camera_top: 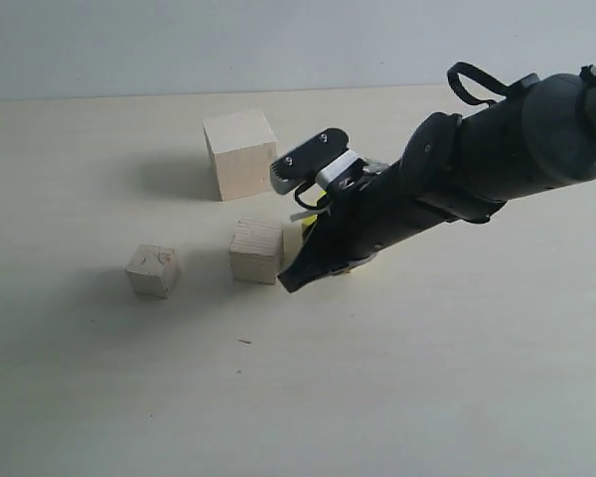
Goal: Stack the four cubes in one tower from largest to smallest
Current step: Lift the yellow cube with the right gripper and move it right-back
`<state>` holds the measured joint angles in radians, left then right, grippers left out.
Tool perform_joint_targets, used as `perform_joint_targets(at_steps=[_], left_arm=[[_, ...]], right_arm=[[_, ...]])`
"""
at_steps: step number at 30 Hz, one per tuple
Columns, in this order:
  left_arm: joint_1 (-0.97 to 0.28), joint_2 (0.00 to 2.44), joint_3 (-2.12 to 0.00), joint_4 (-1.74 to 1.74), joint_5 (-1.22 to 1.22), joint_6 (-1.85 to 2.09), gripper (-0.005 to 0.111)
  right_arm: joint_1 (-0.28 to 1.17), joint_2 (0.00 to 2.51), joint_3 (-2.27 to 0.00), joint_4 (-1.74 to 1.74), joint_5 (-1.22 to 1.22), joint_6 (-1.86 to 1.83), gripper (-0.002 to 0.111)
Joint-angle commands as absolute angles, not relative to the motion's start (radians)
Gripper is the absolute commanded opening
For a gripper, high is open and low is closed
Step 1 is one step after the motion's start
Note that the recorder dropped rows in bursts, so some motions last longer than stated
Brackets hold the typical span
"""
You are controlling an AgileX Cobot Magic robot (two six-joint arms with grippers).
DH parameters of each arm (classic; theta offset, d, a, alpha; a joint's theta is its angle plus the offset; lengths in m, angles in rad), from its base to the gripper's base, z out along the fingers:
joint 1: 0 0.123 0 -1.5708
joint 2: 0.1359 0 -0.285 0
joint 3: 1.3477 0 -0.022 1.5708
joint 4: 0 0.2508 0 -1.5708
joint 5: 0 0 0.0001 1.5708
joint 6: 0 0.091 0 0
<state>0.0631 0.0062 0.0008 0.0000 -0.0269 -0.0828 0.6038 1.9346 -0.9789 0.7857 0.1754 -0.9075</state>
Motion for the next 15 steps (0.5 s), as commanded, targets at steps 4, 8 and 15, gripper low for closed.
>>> perform_joint_targets(at_steps=[4,8,15], left_arm=[[0.061,0.0,0.0,-0.014,-0.024,-0.098,0.0],[0.061,0.0,0.0,-0.014,-0.024,-0.13,0.0],[0.061,0.0,0.0,-0.014,-0.037,-0.263,0.0]], right_arm=[[0.529,1.932,-0.985,0.818,-0.049,-0.76,0.021],[0.457,1.932,-0.985,0.862,-0.074,-0.759,0.021],[0.388,1.891,-0.985,0.86,0.012,-0.759,0.021]])
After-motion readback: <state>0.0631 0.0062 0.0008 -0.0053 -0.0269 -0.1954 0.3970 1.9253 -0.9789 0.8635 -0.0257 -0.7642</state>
